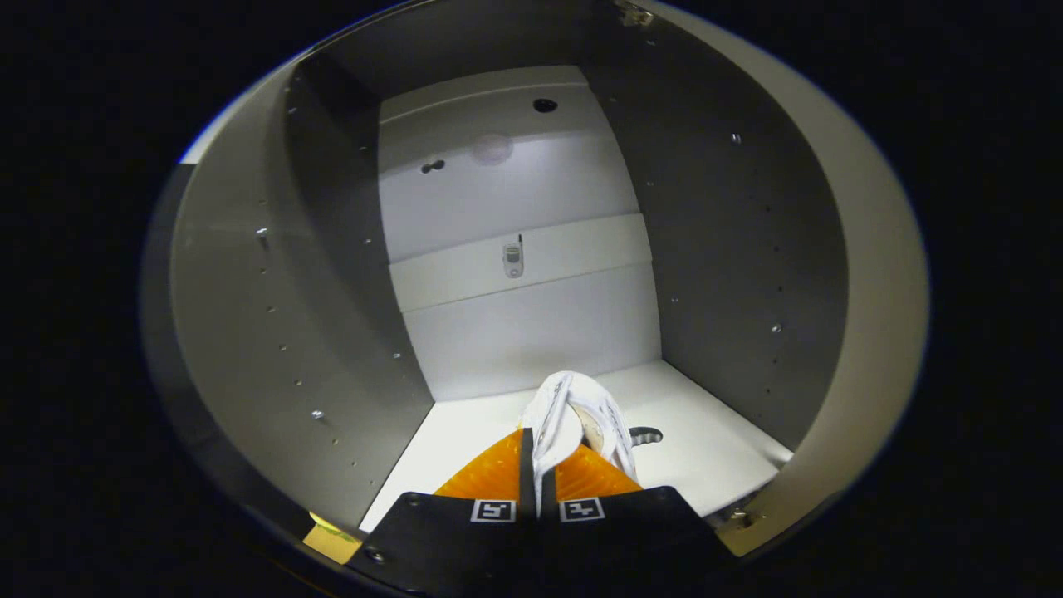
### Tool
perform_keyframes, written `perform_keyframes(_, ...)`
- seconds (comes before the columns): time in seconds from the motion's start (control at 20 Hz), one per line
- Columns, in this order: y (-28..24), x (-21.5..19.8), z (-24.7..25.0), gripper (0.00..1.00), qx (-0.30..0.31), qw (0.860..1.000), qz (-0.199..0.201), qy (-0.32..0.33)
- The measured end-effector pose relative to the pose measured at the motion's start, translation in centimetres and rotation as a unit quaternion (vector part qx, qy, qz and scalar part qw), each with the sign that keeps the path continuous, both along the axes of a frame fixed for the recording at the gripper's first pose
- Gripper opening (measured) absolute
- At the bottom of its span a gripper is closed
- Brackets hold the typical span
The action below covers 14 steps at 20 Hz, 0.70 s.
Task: Open the shoe cabinet door, grab the shoes and put them into the shoe cabinet, then close the shoe cabinet door.
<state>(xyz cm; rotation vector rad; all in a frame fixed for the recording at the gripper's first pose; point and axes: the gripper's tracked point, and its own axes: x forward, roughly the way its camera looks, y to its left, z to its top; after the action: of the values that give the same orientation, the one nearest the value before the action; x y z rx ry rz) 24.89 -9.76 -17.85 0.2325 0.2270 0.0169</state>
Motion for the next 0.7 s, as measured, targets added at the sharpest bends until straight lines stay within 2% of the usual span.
perform_keyframes(0.3, 0.6, 2.4, -0.9, 0.04, -0.004, 1.000, -0.002, -0.026)
perform_keyframes(0.6, 0.8, 2.2, -1.6, 0.05, -0.003, 1.000, -0.001, -0.013)
perform_keyframes(0.7, 0.5, 1.8, -1.5, 0.09, -0.003, 1.000, -0.005, -0.006)
